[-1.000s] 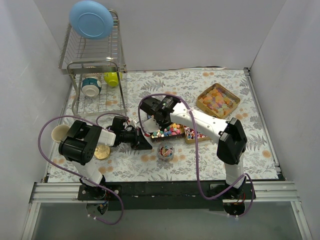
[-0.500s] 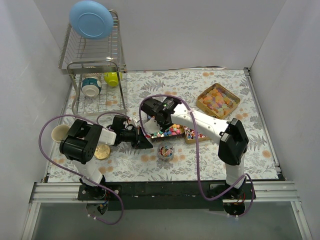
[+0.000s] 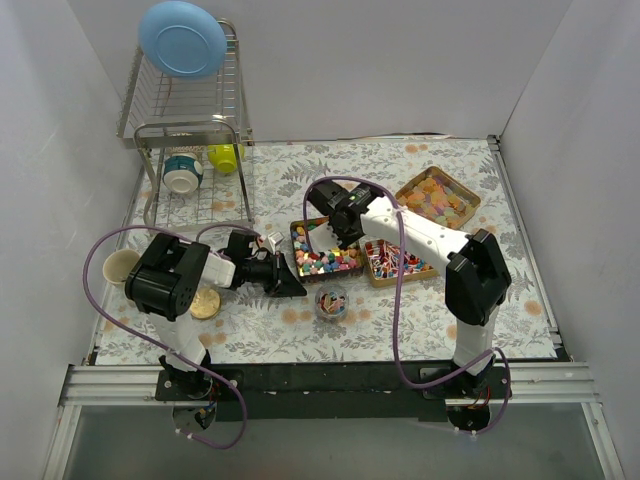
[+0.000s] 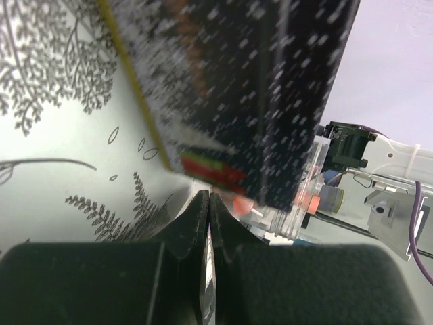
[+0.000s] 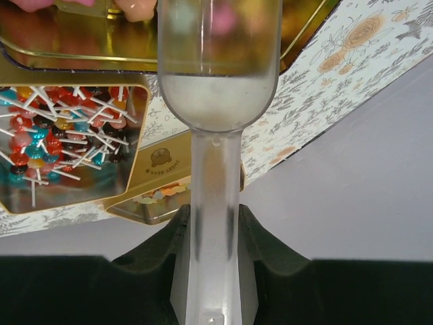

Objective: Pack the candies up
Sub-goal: Scoop the fake candies from the storage box.

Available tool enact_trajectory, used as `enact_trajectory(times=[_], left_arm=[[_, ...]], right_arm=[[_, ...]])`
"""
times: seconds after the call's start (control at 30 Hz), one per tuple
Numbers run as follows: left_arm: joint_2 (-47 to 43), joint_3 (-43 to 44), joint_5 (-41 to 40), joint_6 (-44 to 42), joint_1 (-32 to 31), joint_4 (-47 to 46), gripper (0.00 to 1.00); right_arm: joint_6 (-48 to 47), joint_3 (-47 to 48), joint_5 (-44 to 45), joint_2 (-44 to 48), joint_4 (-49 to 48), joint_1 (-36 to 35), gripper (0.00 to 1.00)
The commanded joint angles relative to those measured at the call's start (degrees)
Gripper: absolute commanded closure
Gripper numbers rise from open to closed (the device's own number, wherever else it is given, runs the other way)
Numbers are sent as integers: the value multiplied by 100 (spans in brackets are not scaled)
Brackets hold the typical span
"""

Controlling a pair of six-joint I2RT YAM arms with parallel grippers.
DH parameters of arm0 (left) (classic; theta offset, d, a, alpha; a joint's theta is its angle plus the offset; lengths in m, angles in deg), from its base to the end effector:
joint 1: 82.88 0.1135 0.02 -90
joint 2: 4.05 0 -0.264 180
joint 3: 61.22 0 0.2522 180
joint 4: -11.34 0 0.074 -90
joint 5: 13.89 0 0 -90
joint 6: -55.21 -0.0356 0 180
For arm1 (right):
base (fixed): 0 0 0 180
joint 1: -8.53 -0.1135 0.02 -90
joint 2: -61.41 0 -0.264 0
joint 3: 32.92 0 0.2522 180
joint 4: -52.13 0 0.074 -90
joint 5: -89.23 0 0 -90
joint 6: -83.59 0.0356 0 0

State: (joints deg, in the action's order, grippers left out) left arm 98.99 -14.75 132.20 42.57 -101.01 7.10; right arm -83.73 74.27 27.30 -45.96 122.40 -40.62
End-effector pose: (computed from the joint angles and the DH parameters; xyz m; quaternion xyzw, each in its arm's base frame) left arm 0.2530 -0.1139 0.0859 0.2808 -0.8012 0.5101 0.1378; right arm 0.2653 0.2812 0.2653 -0.8351 0.4673 -0.2719 0.1016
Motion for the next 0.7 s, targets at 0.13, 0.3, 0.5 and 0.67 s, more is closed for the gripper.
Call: enact_trajectory(times=[0.13, 0.3, 0.5, 0.67], left_arm=[[128, 253, 77, -11, -15, -37, 100], [260, 385, 51, 7, -24, -28, 100], [392, 464, 103, 68, -15, -28, 100], [480, 561, 147, 148, -24, -81, 100]], right_arm=[[-1803, -184, -487, -205, -228, 116, 99], [-2024, -290, -522, -188, -369, 116, 99], [-2068, -185, -514, -346, -404, 37, 99], [-1893, -123, -628, -469, -404, -156, 99]])
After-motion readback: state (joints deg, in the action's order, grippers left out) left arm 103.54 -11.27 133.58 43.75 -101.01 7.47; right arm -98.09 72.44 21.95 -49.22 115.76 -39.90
